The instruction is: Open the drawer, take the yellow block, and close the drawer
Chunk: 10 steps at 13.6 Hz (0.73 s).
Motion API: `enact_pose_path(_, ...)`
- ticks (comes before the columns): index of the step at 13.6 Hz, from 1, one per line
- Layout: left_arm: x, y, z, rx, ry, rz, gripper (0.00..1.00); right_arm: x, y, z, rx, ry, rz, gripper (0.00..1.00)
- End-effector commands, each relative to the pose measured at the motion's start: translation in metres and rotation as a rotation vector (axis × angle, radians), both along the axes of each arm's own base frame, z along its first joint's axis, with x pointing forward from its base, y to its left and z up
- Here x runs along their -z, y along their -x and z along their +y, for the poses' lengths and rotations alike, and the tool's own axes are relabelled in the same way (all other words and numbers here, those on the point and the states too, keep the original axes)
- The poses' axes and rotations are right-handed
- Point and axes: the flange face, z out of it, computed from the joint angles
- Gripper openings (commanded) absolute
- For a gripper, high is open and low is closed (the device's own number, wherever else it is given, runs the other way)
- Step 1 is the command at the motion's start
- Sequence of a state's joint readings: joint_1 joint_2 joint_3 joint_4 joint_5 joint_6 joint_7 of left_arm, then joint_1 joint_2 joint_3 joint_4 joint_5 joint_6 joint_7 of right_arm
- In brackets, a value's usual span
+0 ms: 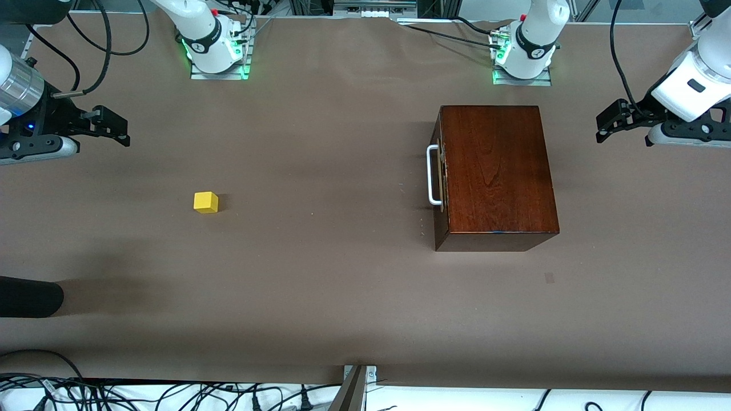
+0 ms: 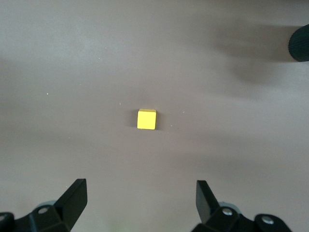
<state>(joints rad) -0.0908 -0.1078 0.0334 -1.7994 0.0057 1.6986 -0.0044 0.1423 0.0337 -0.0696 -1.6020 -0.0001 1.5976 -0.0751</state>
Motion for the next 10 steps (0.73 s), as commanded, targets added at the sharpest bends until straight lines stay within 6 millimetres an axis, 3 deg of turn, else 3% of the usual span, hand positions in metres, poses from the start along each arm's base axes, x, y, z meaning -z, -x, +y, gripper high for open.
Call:
enact_pose_path(1,-0.003,-0.022,-0.003,-0.011,0.016,0.02,1.0,-0.006,-0.001,0.001,0.011,0.003,0.006,1.0)
enact_pose_path(4,-0.002,-0.036,-0.002,-0.013,0.013,0.034,1.0,-0.006,0.0,0.0,0.013,0.003,0.011,1.0)
enact_pose_path(10,-0.002,-0.036,-0.001,-0.013,0.013,0.04,1.0,-0.005,0.001,0.0,0.014,0.004,0.018,1.0)
